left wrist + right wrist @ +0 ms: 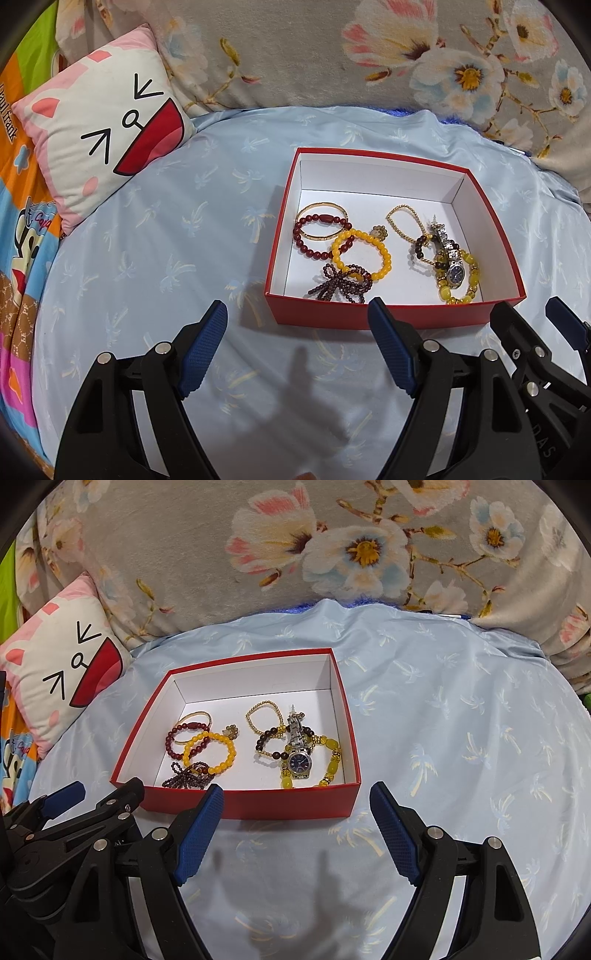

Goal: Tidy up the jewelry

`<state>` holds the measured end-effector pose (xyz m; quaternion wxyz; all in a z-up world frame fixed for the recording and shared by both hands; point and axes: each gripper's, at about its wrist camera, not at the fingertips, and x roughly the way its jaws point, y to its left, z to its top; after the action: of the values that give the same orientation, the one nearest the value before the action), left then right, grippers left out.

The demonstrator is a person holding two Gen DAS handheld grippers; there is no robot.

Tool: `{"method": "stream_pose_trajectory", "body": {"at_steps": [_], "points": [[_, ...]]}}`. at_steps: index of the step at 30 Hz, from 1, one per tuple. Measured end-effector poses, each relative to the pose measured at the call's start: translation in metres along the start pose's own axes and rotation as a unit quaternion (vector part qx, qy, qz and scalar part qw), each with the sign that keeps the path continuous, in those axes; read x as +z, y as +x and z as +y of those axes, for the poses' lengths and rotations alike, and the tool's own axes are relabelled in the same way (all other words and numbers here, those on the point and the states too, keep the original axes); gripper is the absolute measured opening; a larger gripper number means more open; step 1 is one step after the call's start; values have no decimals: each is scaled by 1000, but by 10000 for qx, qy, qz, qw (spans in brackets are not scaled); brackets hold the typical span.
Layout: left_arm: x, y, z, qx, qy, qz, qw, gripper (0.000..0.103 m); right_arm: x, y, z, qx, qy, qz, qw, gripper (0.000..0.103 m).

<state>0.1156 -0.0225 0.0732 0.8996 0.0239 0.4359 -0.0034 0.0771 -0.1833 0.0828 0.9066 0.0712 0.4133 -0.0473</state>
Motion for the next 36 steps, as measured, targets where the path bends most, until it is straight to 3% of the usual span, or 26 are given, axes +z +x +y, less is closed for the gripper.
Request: {"method": "stream_pose_trajectory", "body": {"at_steps": [36], "points": [[0,3,-2,44,15,9,10000,74,-1,0,-1,0,13,17,10000,78]]}}
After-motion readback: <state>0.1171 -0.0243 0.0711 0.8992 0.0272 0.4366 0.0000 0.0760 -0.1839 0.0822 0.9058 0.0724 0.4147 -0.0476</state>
